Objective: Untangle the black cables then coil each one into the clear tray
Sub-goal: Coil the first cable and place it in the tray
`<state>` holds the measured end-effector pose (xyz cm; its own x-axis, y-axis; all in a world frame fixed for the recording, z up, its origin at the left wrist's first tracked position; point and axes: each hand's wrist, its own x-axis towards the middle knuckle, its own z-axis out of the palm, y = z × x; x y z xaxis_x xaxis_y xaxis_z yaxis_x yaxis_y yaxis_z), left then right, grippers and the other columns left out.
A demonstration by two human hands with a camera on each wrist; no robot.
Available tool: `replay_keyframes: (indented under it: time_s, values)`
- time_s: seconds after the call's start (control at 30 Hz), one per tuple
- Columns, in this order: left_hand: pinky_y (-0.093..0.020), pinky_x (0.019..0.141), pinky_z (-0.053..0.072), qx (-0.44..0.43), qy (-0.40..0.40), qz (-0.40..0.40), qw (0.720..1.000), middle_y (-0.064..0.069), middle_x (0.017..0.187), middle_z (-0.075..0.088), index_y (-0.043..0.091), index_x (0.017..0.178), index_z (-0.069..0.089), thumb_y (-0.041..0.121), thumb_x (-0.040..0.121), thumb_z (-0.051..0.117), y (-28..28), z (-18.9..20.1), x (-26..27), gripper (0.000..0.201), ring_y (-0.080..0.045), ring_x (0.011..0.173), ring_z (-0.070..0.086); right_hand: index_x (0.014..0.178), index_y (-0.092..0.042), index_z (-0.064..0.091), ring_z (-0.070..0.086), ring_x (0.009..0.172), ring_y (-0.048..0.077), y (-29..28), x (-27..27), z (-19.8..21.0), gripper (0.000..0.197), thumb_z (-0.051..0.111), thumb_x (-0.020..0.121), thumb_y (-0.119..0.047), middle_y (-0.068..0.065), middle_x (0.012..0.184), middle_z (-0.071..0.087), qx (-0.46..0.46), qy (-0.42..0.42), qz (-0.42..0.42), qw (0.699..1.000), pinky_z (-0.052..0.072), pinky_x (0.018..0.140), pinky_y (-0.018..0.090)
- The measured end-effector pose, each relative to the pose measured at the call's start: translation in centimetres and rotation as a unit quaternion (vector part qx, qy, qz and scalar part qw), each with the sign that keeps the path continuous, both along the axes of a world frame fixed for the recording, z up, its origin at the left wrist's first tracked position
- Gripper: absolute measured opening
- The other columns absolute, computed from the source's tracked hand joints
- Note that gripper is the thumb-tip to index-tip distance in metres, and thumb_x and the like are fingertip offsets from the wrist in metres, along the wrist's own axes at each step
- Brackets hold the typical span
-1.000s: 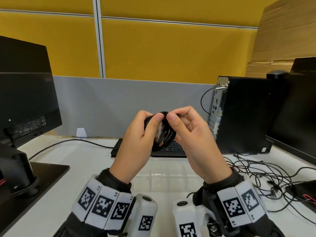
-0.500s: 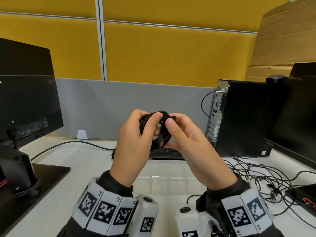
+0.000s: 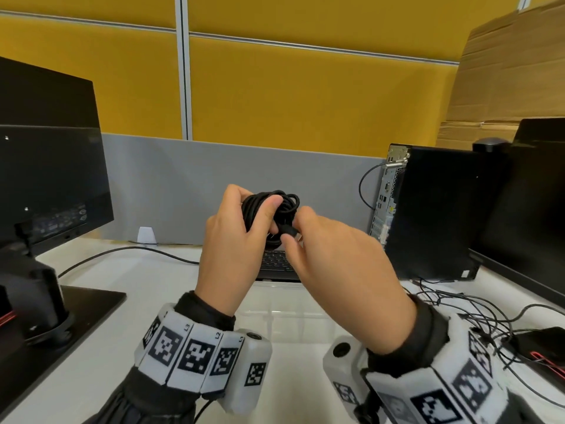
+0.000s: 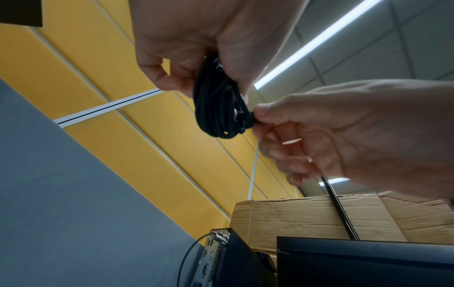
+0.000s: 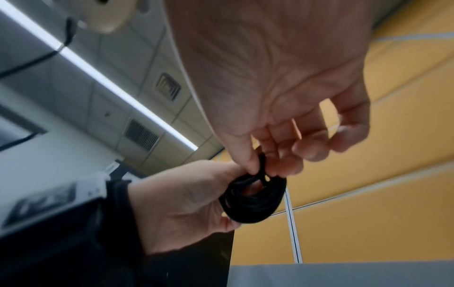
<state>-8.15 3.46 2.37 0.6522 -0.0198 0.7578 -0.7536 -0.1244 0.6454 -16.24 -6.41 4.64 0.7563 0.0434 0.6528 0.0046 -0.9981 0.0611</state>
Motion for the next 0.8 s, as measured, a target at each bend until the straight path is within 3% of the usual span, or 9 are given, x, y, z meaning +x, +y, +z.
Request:
replay_keyframes:
  time_s: [0.1,0.13,0.2,0.3,0.43,0.53,0.63,0.73,0.8]
  values:
    - [-0.019,0.052,0.041,0.019,0.027,-0.027,0.999,0.005,0.065,0.052,0.015,0.081,0.046,0.035,0.090,0.055,-0.3,-0.4,0.4,0.023,-0.002,0.058,0.050,0.071,-0.016,0.047,0.019,0.038,0.016,0.5,1.4,0.5,0.023,0.052,0.088,-0.032,-0.009,0.044,0.030,-0.043,-0.021,-0.038,0.998,-0.003,0.045,0.020]
    - [-0.019,0.052,0.040,0.020,0.036,-0.035,0.999,0.005,0.065,0.051,0.017,0.080,0.044,0.034,0.090,0.055,-0.3,-0.5,0.6,0.023,-0.002,0.058,0.049,0.073,-0.015,0.048,0.017,0.037,0.015,0.5,1.7,0.2,0.023,0.057,0.087,-0.030,-0.009,0.045,0.026,-0.057,-0.014,-0.041,0.997,-0.002,0.044,0.021]
    - [-0.016,0.052,0.039,0.008,0.048,-0.045,0.998,0.005,0.065,0.051,0.016,0.080,0.044,0.032,0.091,0.054,-0.2,-0.6,0.9,0.022,-0.001,0.057,0.049,0.085,-0.016,0.041,0.023,0.041,0.017,0.3,2.1,-0.2,0.021,0.044,0.096,-0.033,-0.007,0.052,0.028,-0.039,0.000,-0.021,0.999,0.010,0.040,0.028]
    - [-0.022,0.058,0.041,-0.028,0.050,-0.055,0.997,0.005,0.066,0.053,0.012,0.083,0.048,0.035,0.092,0.051,0.0,-0.5,1.3,0.025,-0.004,0.057,0.049,0.080,-0.017,0.032,0.036,0.050,0.020,-0.3,1.9,-1.2,0.025,0.034,0.099,-0.033,-0.005,0.054,0.034,0.123,0.051,0.138,0.982,0.027,0.049,0.033]
    - [-0.025,0.062,0.043,-0.069,0.047,-0.091,0.992,0.007,0.067,0.053,0.017,0.080,0.049,0.047,0.087,0.044,-0.6,-0.2,0.1,0.031,-0.004,0.060,0.051,0.068,-0.019,0.038,0.039,0.047,0.014,-0.6,0.5,-1.2,0.029,0.041,0.096,-0.025,0.000,0.052,0.050,0.216,0.034,0.268,0.938,0.027,0.048,0.019]
    - [-0.029,0.073,0.054,-0.089,0.079,-0.192,0.974,-0.006,0.084,0.067,0.012,0.086,0.051,0.045,0.089,0.052,-0.2,0.3,-0.2,0.034,-0.010,0.080,0.066,0.071,-0.014,0.055,0.041,0.046,0.006,-2.0,-0.3,-0.7,0.026,0.043,0.093,-0.020,-0.001,0.064,0.065,0.267,0.043,0.325,0.906,0.029,0.050,0.012]
    - [-0.047,0.090,0.051,-0.055,0.151,-0.319,0.934,-0.018,0.105,0.069,0.005,0.092,0.051,0.035,0.076,0.070,0.6,0.4,-0.1,0.038,-0.031,0.101,0.065,0.080,-0.004,0.068,0.041,0.047,0.003,-3.4,-0.6,-0.2,0.031,0.043,0.096,-0.014,-0.013,0.064,0.063,0.306,0.103,0.322,0.890,0.029,0.050,0.010]
    - [-0.043,0.090,0.050,-0.027,0.177,-0.351,0.919,-0.018,0.107,0.067,0.012,0.094,0.053,0.027,0.069,0.076,0.6,0.1,-0.2,0.037,-0.034,0.101,0.063,0.083,-0.005,0.072,0.061,0.082,0.000,-4.3,-0.5,-0.3,0.035,0.040,0.094,-0.017,-0.010,0.087,0.071,0.318,0.141,0.317,0.882,0.045,0.069,0.012]
    - [-0.037,0.088,0.051,-0.033,0.172,-0.348,0.921,-0.015,0.111,0.064,0.025,0.108,0.057,0.033,0.065,0.074,0.4,0.1,-0.5,0.047,-0.030,0.101,0.063,0.080,-0.010,0.071,0.062,0.085,0.010,-4.6,-0.8,-0.5,0.035,0.040,0.092,-0.023,-0.008,0.086,0.070,0.308,0.142,0.301,0.891,0.047,0.078,0.022]
